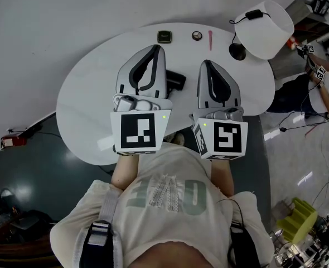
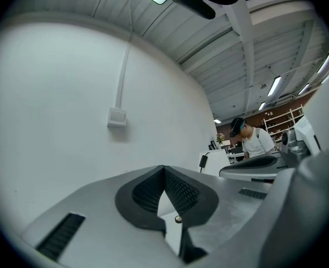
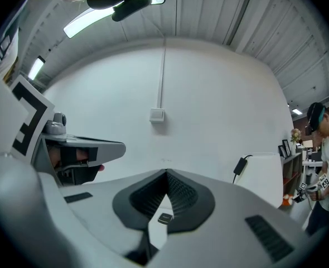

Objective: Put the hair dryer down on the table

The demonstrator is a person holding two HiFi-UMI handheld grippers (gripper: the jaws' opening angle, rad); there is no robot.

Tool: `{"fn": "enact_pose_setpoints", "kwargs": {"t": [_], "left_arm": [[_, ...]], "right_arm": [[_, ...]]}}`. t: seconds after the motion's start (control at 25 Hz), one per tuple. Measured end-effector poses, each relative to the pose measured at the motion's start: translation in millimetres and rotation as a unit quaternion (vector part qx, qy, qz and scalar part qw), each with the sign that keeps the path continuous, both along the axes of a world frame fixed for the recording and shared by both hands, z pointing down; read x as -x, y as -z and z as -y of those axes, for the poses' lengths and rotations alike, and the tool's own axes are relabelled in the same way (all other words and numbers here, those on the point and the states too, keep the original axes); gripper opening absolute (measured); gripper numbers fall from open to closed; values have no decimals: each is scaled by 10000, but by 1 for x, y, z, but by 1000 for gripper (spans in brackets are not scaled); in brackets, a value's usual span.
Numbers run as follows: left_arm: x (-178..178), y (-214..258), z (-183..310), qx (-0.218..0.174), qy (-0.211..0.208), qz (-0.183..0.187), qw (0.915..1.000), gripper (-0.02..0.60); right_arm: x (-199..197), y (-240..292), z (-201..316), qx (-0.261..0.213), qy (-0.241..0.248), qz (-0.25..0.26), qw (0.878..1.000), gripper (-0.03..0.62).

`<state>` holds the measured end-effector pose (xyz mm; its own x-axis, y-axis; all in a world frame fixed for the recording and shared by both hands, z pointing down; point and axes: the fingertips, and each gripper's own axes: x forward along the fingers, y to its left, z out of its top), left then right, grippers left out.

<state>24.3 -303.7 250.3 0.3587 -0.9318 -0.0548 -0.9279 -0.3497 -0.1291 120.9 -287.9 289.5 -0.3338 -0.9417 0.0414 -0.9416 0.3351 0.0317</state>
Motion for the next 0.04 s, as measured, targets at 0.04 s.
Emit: {"fn": "enact_pose_setpoints", "kwargs": {"t": [0.04], "left_arm": [[0,0,0,-7,-4,11,10000,6]], "right_arm": [[1,-1,0,27,16,7,10000,5]]}}
